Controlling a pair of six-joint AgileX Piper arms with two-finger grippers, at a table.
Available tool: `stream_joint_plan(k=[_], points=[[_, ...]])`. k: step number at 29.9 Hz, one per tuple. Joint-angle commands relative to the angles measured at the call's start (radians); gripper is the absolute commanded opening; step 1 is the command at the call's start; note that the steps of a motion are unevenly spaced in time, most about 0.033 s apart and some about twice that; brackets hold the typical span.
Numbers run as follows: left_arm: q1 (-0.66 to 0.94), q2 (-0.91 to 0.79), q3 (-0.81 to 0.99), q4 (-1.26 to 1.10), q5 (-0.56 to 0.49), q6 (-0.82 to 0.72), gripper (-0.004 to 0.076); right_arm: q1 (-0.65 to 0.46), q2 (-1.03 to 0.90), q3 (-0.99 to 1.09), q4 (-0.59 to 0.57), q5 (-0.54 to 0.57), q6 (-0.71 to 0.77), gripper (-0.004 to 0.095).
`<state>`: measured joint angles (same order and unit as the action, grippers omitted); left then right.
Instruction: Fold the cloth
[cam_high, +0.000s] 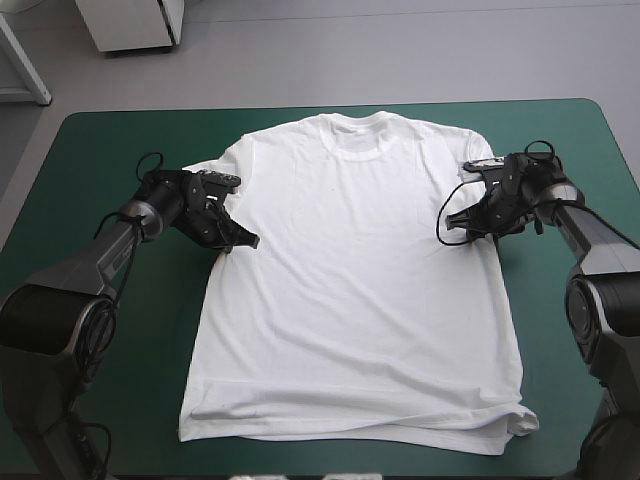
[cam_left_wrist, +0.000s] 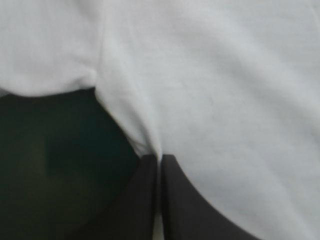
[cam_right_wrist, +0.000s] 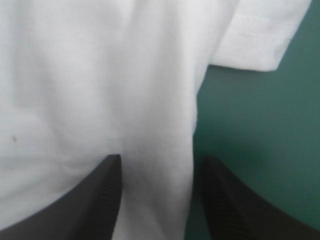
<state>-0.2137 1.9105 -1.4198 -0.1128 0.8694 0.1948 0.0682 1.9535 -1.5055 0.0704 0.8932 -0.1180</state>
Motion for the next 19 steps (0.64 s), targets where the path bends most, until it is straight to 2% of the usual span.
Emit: stream_joint_plan(k=[1, 6, 13, 19], points=[[-0.007, -0.024, -0.016, -0.001, 0.003, 0.002, -0.0009, -0.008, -0.015, -0.031, 0.062, 0.011, -0.034, 0.029], [-0.007, -0.024, -0.016, 0.011, 0.003, 0.007, -0.0009, -0.008, -0.001, -0.031, 0.136, 0.024, -0.094, -0.0014], [-0.005, -0.103, -0.04, 0.075, 0.026, 0.003, -0.0009, -0.008, -0.019, -0.145, 0.145, 0.123, -0.094, -0.0013], [0.001, -0.197, -0.148, 0.131, 0.091, -0.019, -0.0009, -0.008, -0.104, -0.27, 0.152, 0.178, -0.094, -0.0013]])
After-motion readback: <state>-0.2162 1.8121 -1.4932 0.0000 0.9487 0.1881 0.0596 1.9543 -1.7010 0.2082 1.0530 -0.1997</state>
